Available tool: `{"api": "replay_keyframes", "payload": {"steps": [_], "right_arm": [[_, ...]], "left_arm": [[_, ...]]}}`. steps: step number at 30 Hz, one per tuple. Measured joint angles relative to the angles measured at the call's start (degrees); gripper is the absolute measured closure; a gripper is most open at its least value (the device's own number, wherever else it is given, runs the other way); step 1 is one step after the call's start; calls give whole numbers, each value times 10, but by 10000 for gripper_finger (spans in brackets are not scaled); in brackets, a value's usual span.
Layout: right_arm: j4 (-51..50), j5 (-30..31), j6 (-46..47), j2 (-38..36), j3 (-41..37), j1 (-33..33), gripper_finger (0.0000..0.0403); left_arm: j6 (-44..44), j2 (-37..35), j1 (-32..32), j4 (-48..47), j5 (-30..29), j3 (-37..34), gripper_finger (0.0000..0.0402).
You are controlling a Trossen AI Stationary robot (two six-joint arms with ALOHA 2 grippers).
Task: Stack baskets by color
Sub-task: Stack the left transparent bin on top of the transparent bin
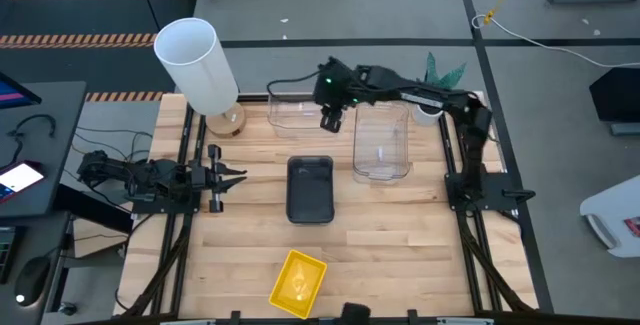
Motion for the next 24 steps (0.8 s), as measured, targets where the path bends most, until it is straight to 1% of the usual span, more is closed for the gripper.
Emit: {"api": "replay_keyframes", "payload": {"steps": [6,8,11,13,15,18,20,24], "right_arm": [[-87,6,-40,86,131,-23,235],[-103,5,-57,104,158,-35,235],[-114,5,-111,122,169,-52,235],[-128,7,-171,127,169,-62,235],[-144,7,-253,128,163,-68,235],[-182,13,-421,132,160,-72,235],[-190,24,-513,136,160,-72,235],[-199,40,-601,134,151,-71,235]], "left_arm": [[0,0,0,0,0,0,344],[0,0,0,0,0,0,342],[0,0,0,0,0,0,343],[0,0,0,0,0,0,346],[0,0,0,0,0,0,349],[0,0,0,0,0,0,350],[0,0,0,0,0,0,348],[0,0,0,0,0,0,343]]}}
